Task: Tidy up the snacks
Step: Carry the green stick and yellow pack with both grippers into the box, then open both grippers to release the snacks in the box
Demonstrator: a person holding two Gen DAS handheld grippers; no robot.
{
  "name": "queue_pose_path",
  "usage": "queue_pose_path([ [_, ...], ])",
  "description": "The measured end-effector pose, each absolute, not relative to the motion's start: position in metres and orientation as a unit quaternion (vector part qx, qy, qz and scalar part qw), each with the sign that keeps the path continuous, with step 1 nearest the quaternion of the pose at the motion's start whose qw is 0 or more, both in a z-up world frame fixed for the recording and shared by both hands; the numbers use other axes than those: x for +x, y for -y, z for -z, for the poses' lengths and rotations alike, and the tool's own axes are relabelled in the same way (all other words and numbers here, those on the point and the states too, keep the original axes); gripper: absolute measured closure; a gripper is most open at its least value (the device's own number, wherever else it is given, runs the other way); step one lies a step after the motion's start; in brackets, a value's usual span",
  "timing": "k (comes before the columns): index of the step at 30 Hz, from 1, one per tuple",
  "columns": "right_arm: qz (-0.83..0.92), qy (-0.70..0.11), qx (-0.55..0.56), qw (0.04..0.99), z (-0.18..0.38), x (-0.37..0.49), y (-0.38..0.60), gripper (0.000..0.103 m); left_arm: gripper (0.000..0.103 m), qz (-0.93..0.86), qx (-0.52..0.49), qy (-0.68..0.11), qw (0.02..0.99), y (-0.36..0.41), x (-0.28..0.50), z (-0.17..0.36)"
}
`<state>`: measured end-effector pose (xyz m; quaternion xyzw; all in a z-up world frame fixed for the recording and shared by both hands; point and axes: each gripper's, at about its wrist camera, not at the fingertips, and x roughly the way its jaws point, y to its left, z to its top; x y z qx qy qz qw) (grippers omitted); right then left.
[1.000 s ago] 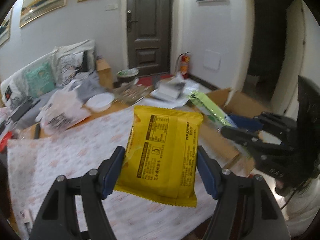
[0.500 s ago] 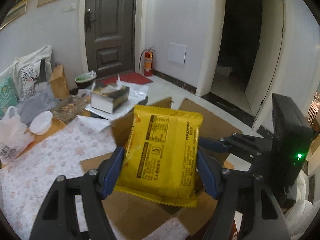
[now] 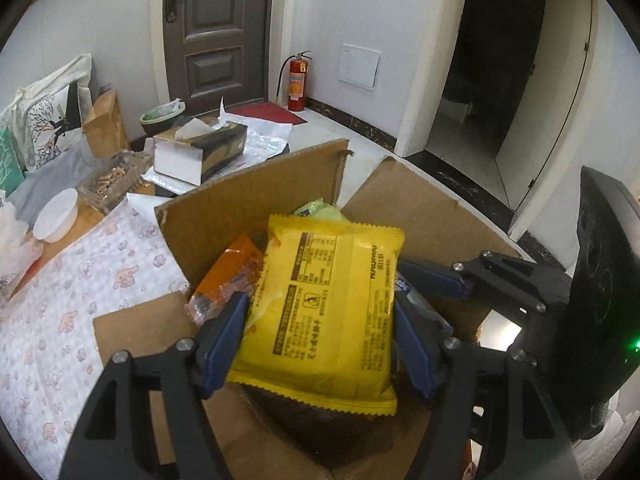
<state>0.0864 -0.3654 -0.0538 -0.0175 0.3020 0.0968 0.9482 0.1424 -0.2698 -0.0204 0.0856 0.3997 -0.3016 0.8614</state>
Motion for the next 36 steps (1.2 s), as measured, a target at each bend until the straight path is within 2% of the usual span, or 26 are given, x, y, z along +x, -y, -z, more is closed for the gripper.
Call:
queue_pose_path([
  [8,-0.098,-0.302,-0.018,0.948,0.050,0.078,0.360,0.078,0.034,0.306,0.085,-0.389,0.865,0.262,0.139,0.016],
  [16,-0.085,-0.294,-0.018,0.952,0.037,0.067,0.358,0.062,0.029,0.305,0.070,-0.365,0.877,0.241,0.128,0.000],
  [22,-0.058,-0.289,-0.019,0.955,0.029,0.058,0.357,0.059,0.027,0.302,0.064,-0.347,0.886,0.224,0.114,-0.010],
  [24,-0.051,-0.286,-0.018,0.957,0.026,0.055,0.357,0.059,0.022,0.299,0.061,-0.340,0.890,0.217,0.110,-0.012],
  [29,-0.045,-0.276,-0.020,0.960,0.016,0.047,0.353,0.055,0.018,0.278,0.048,-0.316,0.906,0.194,0.098,-0.018],
  [33,-0.058,-0.268,-0.023,0.961,0.008,0.043,0.344,0.048,0.012,0.255,0.037,-0.288,0.922,0.172,0.086,-0.025],
  [36,-0.039,-0.270,-0.041,0.961,0.006,0.044,0.337,0.047,0.012,0.254,0.028,-0.279,0.926,0.156,0.078,-0.028],
])
